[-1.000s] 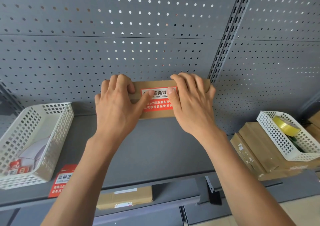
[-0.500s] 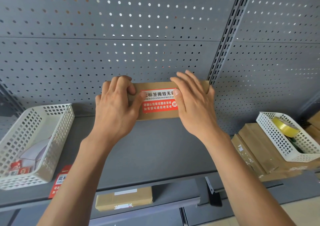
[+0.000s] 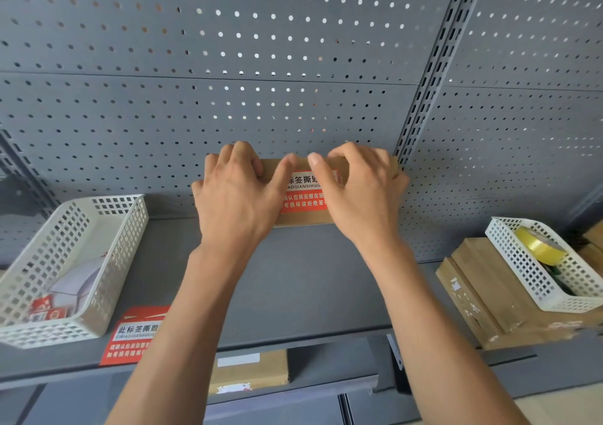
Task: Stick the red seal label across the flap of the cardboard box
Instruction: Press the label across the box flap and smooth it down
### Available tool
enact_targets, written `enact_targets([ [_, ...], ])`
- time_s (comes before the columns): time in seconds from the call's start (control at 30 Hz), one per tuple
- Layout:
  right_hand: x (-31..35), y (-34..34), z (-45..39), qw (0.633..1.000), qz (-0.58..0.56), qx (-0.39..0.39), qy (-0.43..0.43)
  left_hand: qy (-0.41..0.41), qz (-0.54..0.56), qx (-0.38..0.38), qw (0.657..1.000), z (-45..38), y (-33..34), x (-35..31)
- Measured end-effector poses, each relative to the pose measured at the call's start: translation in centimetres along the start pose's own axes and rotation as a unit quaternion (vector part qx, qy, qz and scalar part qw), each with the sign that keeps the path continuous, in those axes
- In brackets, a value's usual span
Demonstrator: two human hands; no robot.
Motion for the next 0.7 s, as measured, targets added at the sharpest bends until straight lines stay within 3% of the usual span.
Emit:
enact_targets([
  [0.13, 0.5, 1.1, 0.1, 0.997, 0.060, -0.044, 0.005, 0.002, -0.016, -0.022, 1.000, 0.1, 0.3, 0.0],
  [0.37, -0.2, 0.9, 0.6, 0.998, -0.001, -0.068, -0.011, 0.018, -0.001, -0.006, 1.000, 0.2, 0.2, 0.5],
  [0.7, -1.1, -0.4, 0.7, 0.997, -0.077, -0.022, -0.015, 0.039, -0.001, 0.044, 0.998, -0.4, -0.4, 1.4],
])
Point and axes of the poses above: each hand's wrist, its own z-axis away from the middle knuckle, its own y-axis out of the palm, x = y × z, the point moved 1 cm from there along -z, towards the middle knuckle, and after that the axes turned 15 degrees about -y, right-handed, at the moved point
